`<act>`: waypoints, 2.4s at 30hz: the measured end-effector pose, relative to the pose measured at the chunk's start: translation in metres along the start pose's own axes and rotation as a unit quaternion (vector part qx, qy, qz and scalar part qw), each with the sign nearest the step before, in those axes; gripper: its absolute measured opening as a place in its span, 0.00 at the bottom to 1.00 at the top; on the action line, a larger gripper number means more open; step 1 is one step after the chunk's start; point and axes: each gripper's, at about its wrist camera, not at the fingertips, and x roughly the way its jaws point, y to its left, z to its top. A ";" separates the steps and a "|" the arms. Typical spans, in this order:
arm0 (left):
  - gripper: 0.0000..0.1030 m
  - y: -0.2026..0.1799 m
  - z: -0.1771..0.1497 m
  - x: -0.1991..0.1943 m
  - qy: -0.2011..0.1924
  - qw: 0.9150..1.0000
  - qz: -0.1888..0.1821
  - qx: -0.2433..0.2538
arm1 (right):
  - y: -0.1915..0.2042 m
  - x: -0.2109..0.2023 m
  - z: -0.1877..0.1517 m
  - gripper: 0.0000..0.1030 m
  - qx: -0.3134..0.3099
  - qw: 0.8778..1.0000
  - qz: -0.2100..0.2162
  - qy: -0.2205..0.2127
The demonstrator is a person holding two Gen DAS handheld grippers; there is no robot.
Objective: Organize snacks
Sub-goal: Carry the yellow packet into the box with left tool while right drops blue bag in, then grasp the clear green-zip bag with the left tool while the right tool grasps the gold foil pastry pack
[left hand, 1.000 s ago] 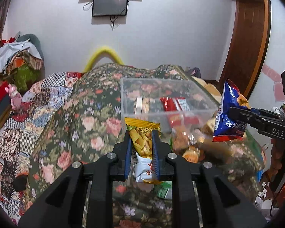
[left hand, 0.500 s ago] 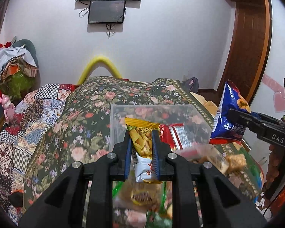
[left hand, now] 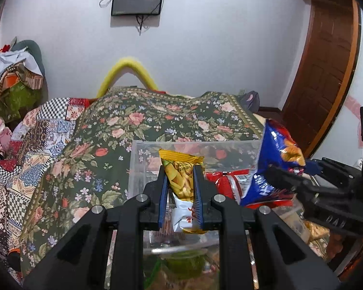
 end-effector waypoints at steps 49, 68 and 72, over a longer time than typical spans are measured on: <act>0.60 -0.013 -0.063 -0.089 0.026 0.998 0.028 0.041 | -0.052 -0.102 -0.055 0.70 0.018 0.998 -0.068 0.000; 0.78 0.010 -0.118 -0.022 0.098 0.994 0.049 -0.006 | -0.114 -0.069 -0.129 0.77 0.124 0.982 -0.108 0.091; 0.82 0.006 -0.121 -0.002 0.116 0.993 0.037 -0.001 | -0.118 -0.061 -0.135 0.81 0.131 0.981 -0.104 0.101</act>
